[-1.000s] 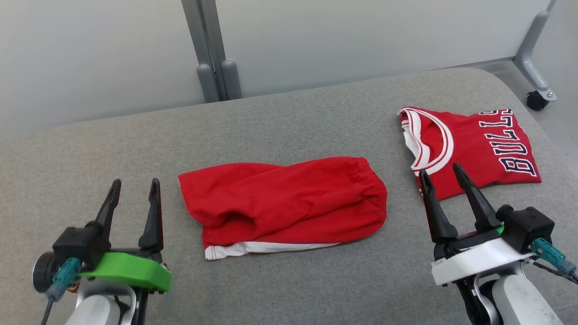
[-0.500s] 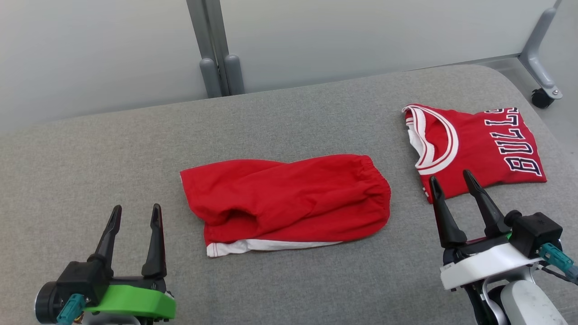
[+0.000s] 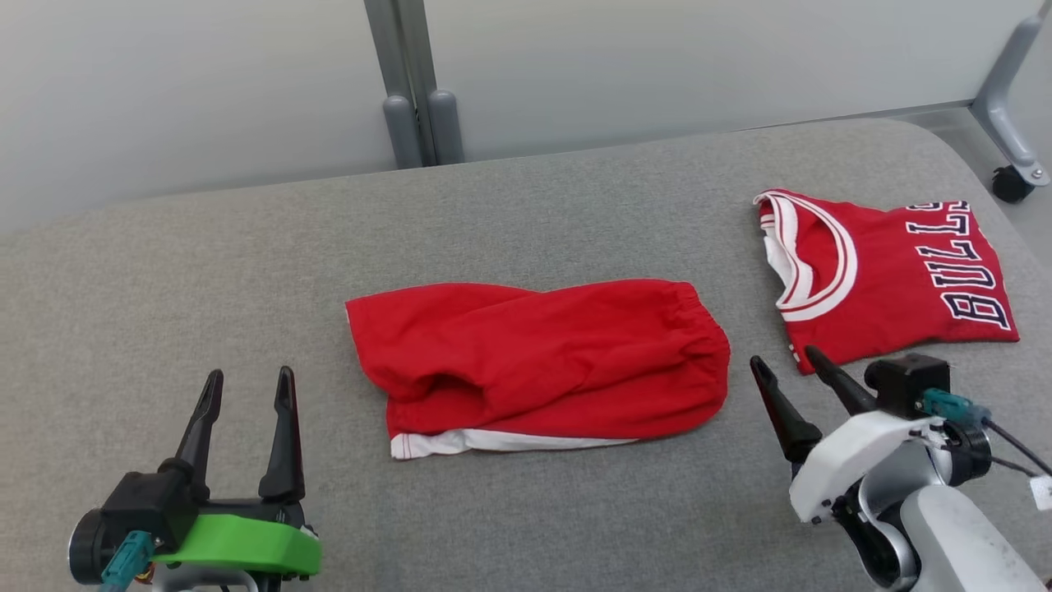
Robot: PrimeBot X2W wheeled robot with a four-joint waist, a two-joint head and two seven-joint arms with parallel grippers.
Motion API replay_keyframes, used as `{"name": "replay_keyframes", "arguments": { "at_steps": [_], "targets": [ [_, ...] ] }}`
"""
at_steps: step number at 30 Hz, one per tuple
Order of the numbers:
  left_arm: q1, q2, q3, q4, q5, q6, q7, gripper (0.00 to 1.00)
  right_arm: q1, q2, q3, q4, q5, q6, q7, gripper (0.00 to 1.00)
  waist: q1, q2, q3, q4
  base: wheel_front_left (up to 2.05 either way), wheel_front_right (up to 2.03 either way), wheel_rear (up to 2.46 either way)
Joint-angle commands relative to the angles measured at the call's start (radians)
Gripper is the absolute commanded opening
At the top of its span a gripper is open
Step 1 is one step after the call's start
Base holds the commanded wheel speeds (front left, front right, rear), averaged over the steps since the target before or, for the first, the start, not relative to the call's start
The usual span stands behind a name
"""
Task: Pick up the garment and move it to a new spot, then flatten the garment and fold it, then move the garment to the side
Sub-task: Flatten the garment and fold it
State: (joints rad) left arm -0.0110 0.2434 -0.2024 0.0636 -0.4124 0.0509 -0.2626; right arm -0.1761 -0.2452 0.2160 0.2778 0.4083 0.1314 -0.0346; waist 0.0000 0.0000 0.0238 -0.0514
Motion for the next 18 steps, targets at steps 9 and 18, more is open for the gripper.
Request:
{"name": "replay_keyframes", "arguments": {
  "at_steps": [9,18],
  "targets": [
    [-0.042,-0.012,-0.007,0.027,0.019,-0.021,-0.003,1.0,-0.123,-0.008,-0.003,0.142,0.058,-0.001,0.273,1.0,0.0,0.0,0.041,0.088,0.0,0.0,0.0],
    [-0.079,-0.016,-0.005,0.062,0.017,-0.032,-0.003,1.0,-0.143,0.001,-0.032,0.184,0.059,-0.001,0.299,0.78,0.0,0.0,0.08,0.136,0.0,0.0,0.0]
  ]
}}
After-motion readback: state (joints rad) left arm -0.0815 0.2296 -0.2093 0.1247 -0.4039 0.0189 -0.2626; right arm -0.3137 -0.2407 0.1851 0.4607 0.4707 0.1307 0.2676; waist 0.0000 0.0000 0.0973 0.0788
